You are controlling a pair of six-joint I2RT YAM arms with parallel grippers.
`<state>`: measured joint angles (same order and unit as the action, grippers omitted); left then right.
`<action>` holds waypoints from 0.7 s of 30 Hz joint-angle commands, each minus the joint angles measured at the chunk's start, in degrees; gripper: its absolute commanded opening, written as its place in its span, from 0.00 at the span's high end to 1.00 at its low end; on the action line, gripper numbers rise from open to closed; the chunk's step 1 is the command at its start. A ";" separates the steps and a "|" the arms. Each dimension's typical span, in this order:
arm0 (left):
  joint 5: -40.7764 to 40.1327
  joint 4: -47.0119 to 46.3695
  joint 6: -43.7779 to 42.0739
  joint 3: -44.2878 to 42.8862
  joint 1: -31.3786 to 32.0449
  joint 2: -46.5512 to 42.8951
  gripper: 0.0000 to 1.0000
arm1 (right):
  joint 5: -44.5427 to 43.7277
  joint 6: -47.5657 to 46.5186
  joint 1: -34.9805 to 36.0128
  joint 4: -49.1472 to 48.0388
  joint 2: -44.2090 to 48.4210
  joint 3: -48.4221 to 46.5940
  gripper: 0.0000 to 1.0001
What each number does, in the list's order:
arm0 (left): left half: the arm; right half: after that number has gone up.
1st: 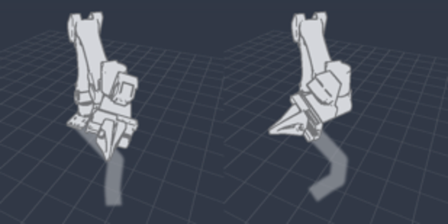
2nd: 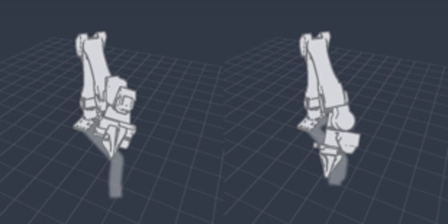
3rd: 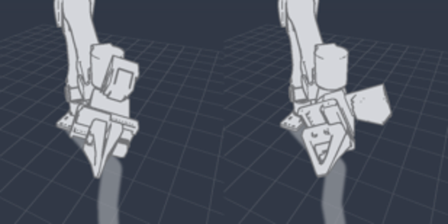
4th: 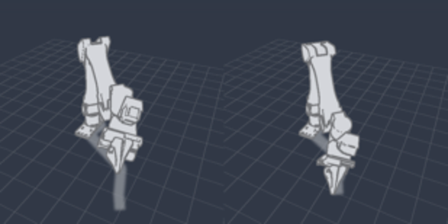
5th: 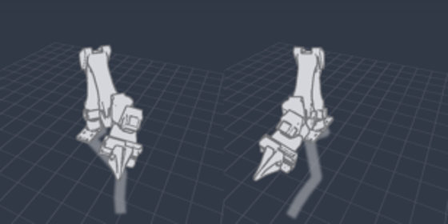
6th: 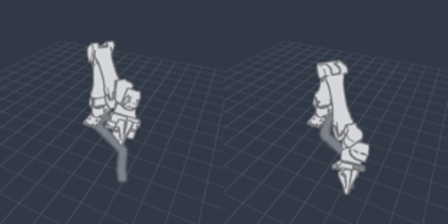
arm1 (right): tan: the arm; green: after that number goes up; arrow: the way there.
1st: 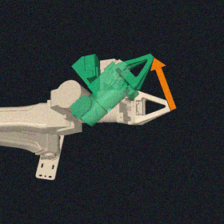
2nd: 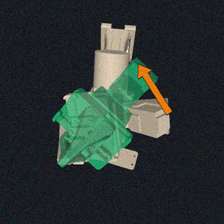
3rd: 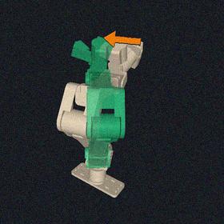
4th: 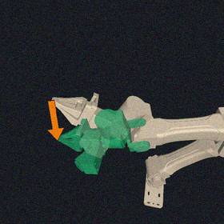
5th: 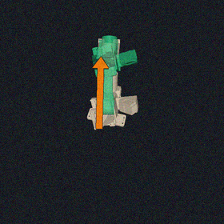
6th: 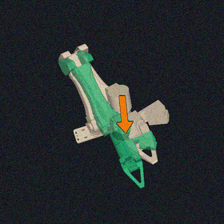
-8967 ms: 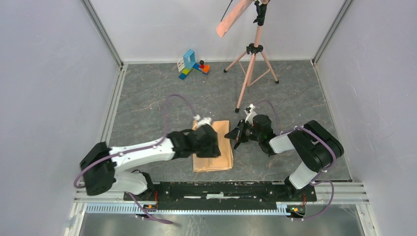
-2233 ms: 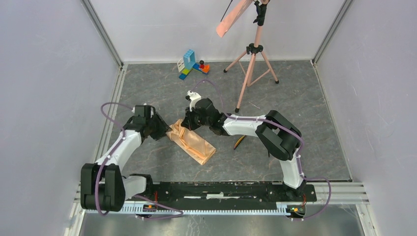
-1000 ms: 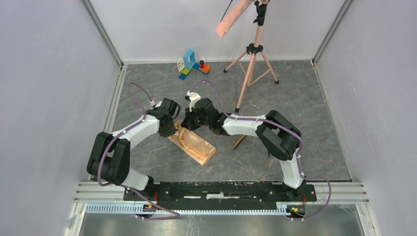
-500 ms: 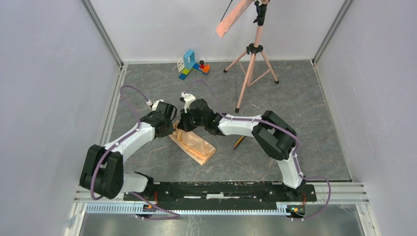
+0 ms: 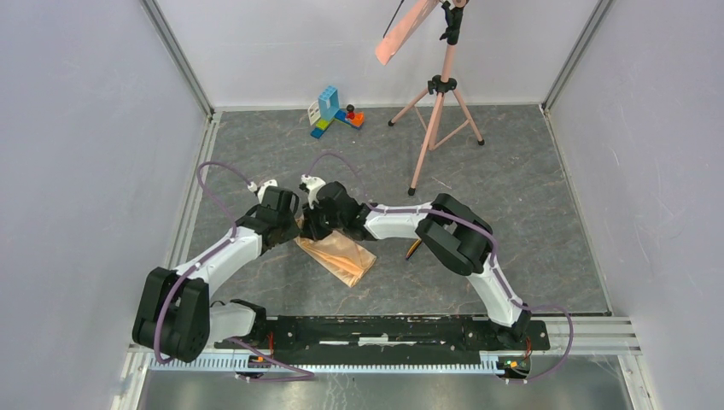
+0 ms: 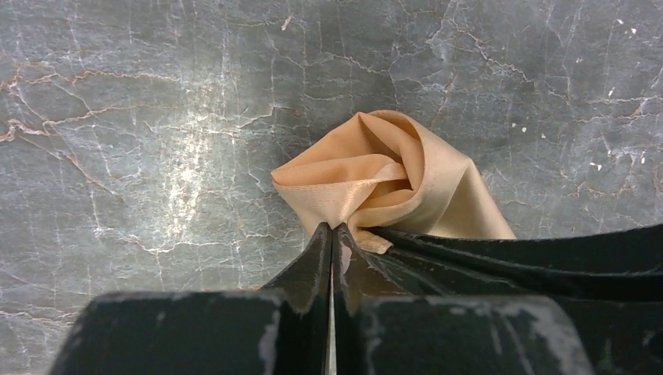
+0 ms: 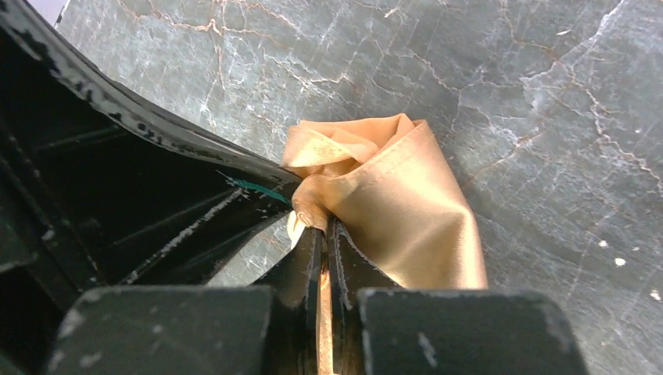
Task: Fold the napkin into a case and place the utensils inside
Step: Stuff the top corner of the smaller-rectangle-folded napkin into the folded napkin.
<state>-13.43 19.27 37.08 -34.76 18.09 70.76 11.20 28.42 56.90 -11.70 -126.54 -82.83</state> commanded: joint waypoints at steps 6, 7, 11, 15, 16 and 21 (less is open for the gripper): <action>2.86 -5.52 1.16 2.83 -2.26 -3.67 0.98 | 9.03 -2.80 -4.11 -3.89 6.02 3.81 0.71; 2.97 -5.52 1.15 3.00 -2.34 -3.89 0.98 | 9.56 -3.01 -4.21 -3.82 6.20 3.83 0.68; 3.56 -5.69 1.28 3.53 -2.62 -4.38 0.98 | 10.19 -4.39 -4.16 -3.76 5.88 3.66 0.57; 4.01 -5.72 1.15 3.56 -2.72 -4.19 0.98 | 9.76 -4.71 -4.22 -4.04 5.74 3.31 0.53; 4.03 -5.72 1.19 3.59 -2.71 -4.23 0.98 | 9.60 -4.85 -4.17 -3.80 5.61 2.88 0.52; 4.28 -5.79 1.09 3.56 -2.88 -4.14 0.98 | 7.25 -5.90 -4.17 -2.23 5.85 2.02 0.52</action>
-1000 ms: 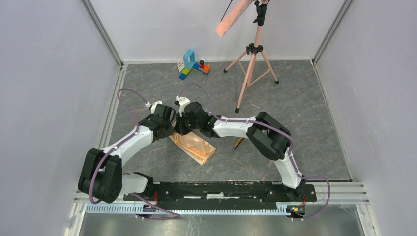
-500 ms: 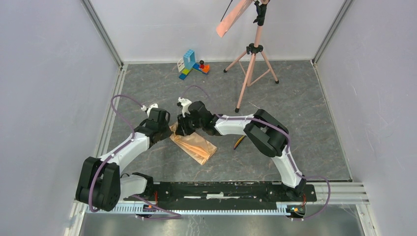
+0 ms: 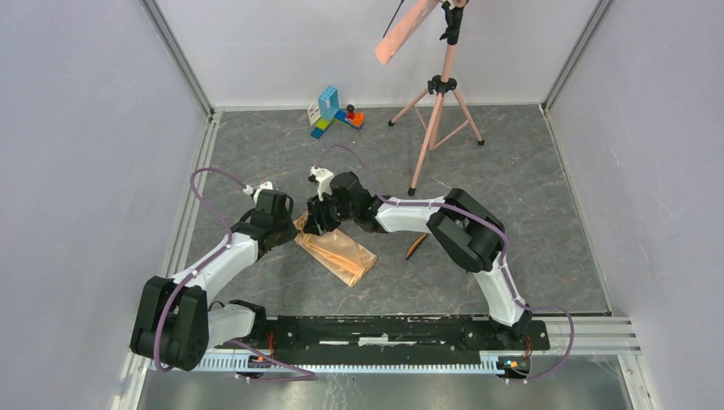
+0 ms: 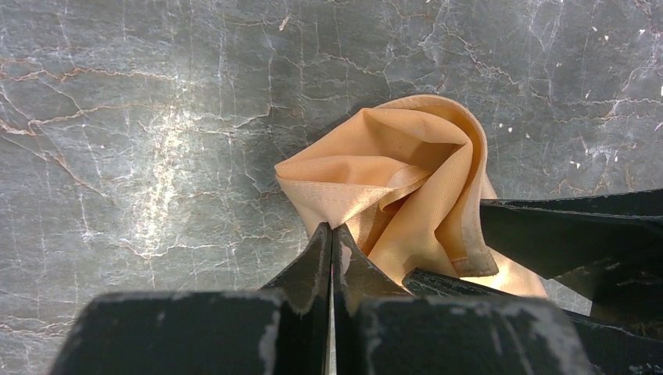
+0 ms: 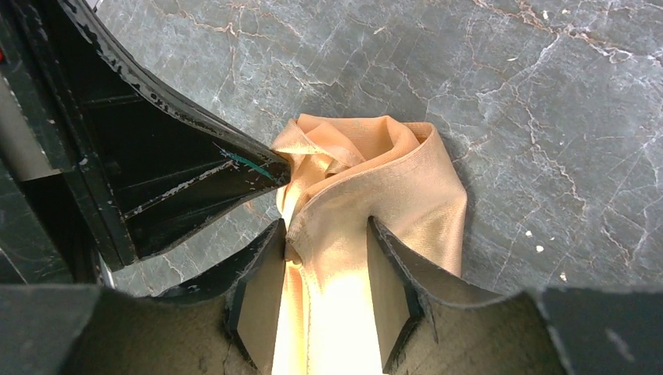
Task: Fold the napkin into a case and place the utensils inside
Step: Stuff the top corner of the smaller-rectangle-folded napkin into the folded napkin.
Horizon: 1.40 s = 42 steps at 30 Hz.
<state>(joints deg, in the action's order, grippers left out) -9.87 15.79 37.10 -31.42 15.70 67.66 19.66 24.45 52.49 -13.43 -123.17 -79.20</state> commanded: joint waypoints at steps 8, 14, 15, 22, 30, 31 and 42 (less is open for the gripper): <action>1.16 -2.62 1.00 0.39 -0.59 -1.07 0.98 | -2.67 -2.20 0.15 -0.19 4.17 -1.13 0.50; 1.56 -3.17 1.16 0.79 -0.76 -0.95 0.98 | -2.78 -2.38 0.16 -0.09 4.76 -1.39 0.51; 1.61 -3.24 1.19 0.77 -0.76 -0.93 0.98 | -2.77 -2.30 0.16 -0.19 4.66 -1.59 0.54; 2.75 -3.95 1.36 0.20 -1.20 -0.93 0.98 | -0.83 -2.64 1.75 1.54 -0.28 -5.51 0.85; 5.55 -5.98 1.83 0.64 -2.60 -1.40 0.98 | -7.33 -3.96 4.71 7.63 -8.15 -12.30 1.00; 5.99 -6.23 2.15 0.83 -3.01 -1.32 0.98 | -8.13 -3.87 4.68 7.34 -9.06 -11.95 1.00; 12.79 -9.94 5.50 5.29 -8.29 -0.01 0.98 | 1.37 -1.49 2.67 3.72 -6.05 -9.74 0.70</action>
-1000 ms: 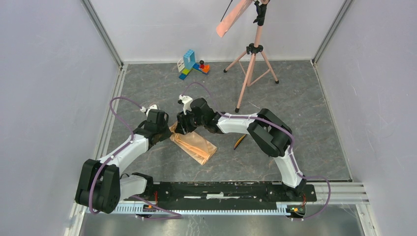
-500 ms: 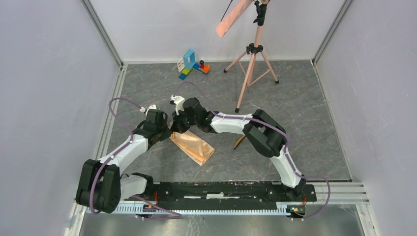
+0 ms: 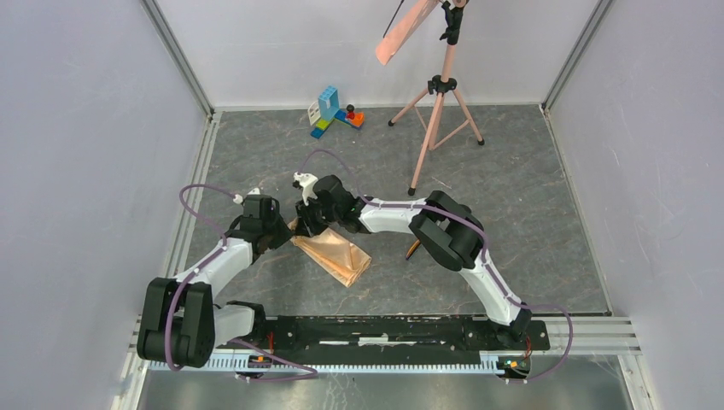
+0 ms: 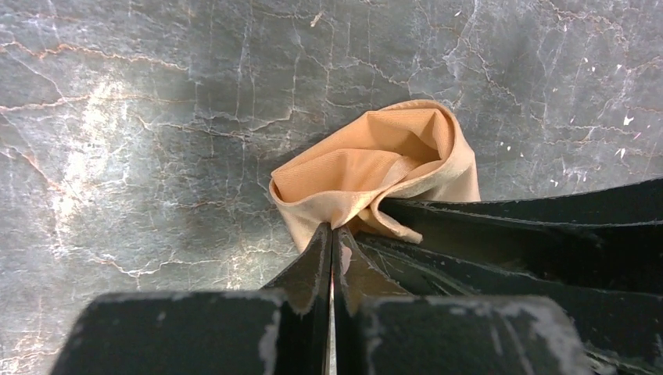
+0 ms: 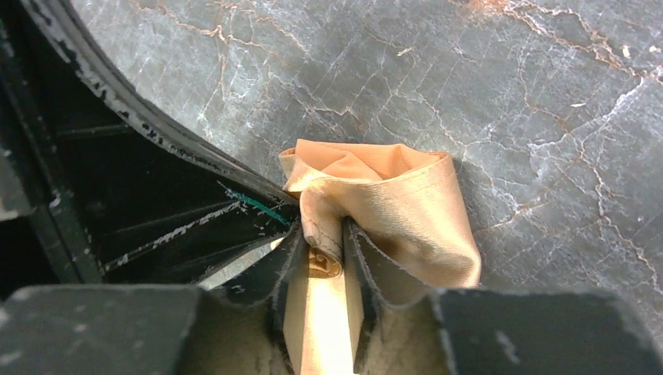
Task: Fold the napkin into a case and place the utensils inside
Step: Stuff the top corner of the smaller-rectangle-folded napkin into the folded napkin.
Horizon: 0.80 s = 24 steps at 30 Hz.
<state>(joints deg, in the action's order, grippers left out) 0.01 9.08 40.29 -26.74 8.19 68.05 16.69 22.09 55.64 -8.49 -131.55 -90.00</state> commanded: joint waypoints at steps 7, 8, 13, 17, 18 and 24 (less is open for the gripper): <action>2.32 -2.41 1.47 1.49 -1.33 -1.43 0.98 | 5.43 2.52 -2.35 -4.92 9.56 7.90 0.49; 2.46 -2.49 1.50 1.64 -1.35 -1.30 0.98 | 5.34 2.28 -2.47 -4.80 9.83 7.98 0.47; 2.81 -2.60 1.37 1.87 -1.50 -1.56 0.98 | 4.97 1.08 -2.66 -3.46 9.65 6.84 0.42; 3.01 -2.63 1.22 1.96 -1.59 -2.00 0.98 | 3.82 0.55 -2.65 -2.80 8.85 5.65 0.44; 3.06 -2.60 1.16 1.96 -1.59 -2.11 0.98 | 3.77 0.50 -2.65 -2.64 8.51 5.18 0.45; 3.39 -2.89 1.15 1.87 -1.59 -1.74 0.98 | 4.29 0.70 -2.32 -2.22 7.03 2.81 0.52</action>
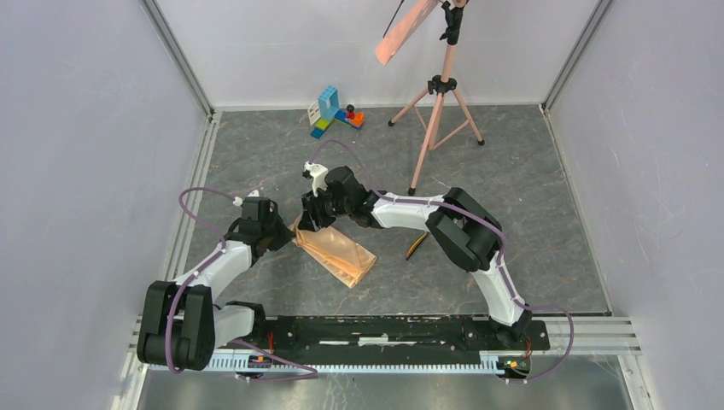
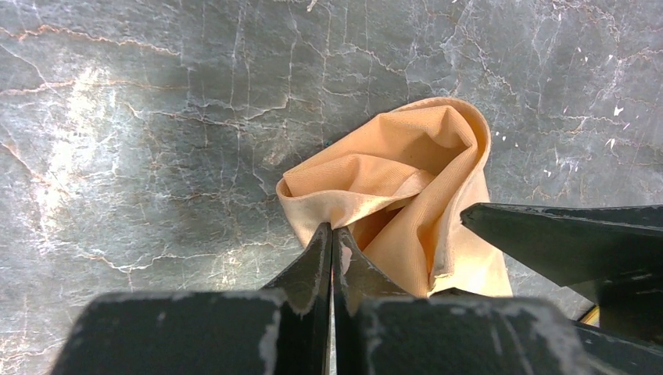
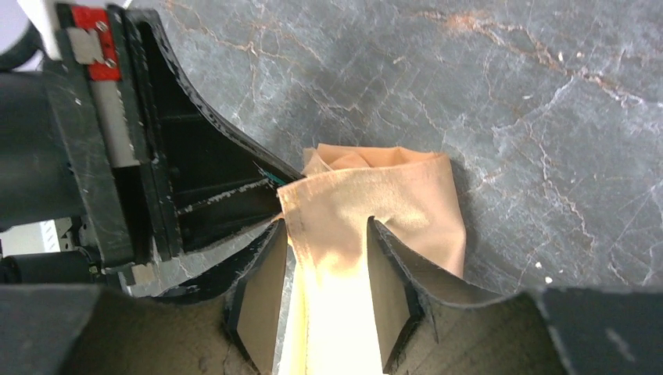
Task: Fold the napkin into a case and place the utensils inside
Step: Stuff the top corner of the smaller-rectangle-folded napkin into the folded napkin.
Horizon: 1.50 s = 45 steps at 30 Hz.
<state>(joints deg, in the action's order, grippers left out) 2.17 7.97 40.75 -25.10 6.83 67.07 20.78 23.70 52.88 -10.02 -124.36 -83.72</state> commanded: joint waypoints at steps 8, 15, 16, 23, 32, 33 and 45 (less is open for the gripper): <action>2.48 -2.54 0.98 -0.84 -0.24 -0.10 0.98 | 0.76 -0.21 1.79 -0.30 -3.09 -5.31 0.74; 4.41 -2.33 1.86 -1.18 -0.23 -0.56 0.98 | -4.32 1.97 3.18 -3.87 -5.94 -4.38 0.82; 4.71 -2.11 2.11 -1.03 -0.24 -0.89 0.98 | -5.84 2.51 3.24 -4.21 -6.79 -4.83 0.82; 4.25 0.01 2.40 -1.48 -0.37 -1.52 0.98 | -10.58 1.99 2.93 -3.05 -9.37 -7.42 0.81; 3.88 0.61 0.80 -1.78 -0.95 -1.67 0.98 | -1.82 -0.31 1.37 -2.92 1.89 0.18 0.66; 3.82 0.64 0.60 -1.79 -1.02 -1.74 0.98 | -1.30 -0.69 1.18 -2.90 2.56 0.51 0.66; 5.06 0.91 -1.10 -2.80 -1.06 -1.78 0.98 | 1.78 -1.25 1.65 -3.98 -1.96 -2.28 0.67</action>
<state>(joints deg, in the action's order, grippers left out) 6.04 9.34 41.06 -25.67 6.07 66.26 20.58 22.81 53.95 -12.23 -124.27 -83.35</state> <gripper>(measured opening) 0.032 0.351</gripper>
